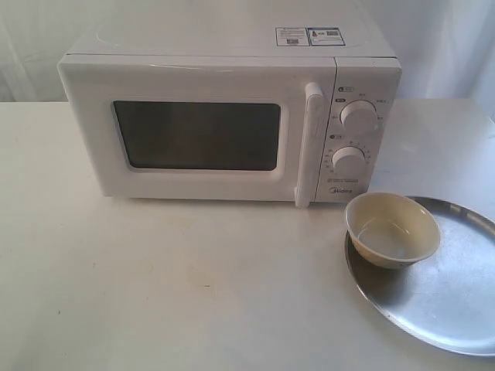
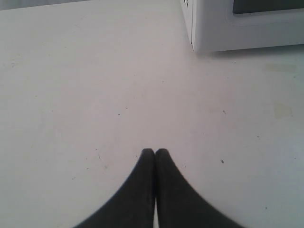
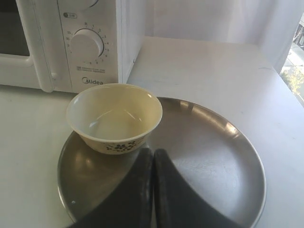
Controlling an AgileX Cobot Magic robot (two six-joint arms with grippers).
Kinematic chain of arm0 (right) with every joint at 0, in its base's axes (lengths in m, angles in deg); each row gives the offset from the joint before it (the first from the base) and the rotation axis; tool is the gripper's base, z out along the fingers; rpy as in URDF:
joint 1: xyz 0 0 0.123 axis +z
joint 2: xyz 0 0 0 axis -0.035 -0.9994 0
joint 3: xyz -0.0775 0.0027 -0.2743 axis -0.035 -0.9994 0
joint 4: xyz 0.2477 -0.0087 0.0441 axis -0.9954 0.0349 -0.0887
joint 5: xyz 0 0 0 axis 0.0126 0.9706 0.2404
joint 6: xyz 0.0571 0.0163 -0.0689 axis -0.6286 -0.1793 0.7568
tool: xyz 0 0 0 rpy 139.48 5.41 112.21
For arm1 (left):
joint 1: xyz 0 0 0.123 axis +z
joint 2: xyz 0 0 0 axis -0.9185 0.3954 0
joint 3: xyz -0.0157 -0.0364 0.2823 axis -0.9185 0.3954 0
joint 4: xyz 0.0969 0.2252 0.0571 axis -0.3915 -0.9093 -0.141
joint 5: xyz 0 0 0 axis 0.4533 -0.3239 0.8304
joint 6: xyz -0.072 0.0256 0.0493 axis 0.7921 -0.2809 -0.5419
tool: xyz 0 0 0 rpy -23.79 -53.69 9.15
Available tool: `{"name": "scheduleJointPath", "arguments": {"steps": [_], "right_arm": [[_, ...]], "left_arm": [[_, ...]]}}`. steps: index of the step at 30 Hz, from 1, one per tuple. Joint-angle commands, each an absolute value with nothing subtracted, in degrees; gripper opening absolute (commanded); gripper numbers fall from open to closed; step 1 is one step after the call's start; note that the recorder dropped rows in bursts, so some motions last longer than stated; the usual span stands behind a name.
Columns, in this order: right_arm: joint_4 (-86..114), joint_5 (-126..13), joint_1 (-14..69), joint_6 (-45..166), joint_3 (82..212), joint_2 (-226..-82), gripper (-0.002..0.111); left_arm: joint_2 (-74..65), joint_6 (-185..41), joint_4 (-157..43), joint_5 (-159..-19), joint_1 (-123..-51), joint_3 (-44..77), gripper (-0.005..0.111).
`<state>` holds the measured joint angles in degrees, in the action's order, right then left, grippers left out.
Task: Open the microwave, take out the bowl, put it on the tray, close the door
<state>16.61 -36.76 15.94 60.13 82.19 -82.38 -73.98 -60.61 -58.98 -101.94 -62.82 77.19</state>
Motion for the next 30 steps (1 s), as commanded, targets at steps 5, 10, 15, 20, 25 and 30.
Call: {"name": "scheduleJointPath", "arguments": {"steps": [5,10,15,20,25,30], "right_arm": [[16.74,-37.21,15.63,59.07,81.92,-82.01,0.000],[16.74,-37.21,15.63,58.83,81.92,-82.01,0.000],[16.74,-37.21,15.63,58.83,81.92,-82.01,0.000],[16.74,-37.21,15.63,58.83,81.92,-82.01,0.000],[16.74,-37.21,15.63,58.83,81.92,-82.01,0.000],[16.74,-37.21,15.63,58.83,81.92,-82.01,0.000]], "left_arm": [[-74.22,-60.60,-58.97,-101.99,-62.79,77.32,0.000],[-74.22,-60.60,-58.97,-101.99,-62.79,77.32,0.000],[-74.22,-60.60,-58.97,-101.99,-62.79,77.32,0.000],[-74.22,-60.60,-58.97,-101.99,-62.79,77.32,0.000],[-74.22,-60.60,-58.97,-101.99,-62.79,77.32,0.000],[-74.22,-60.60,-58.97,-101.99,-62.79,77.32,0.000]]}}
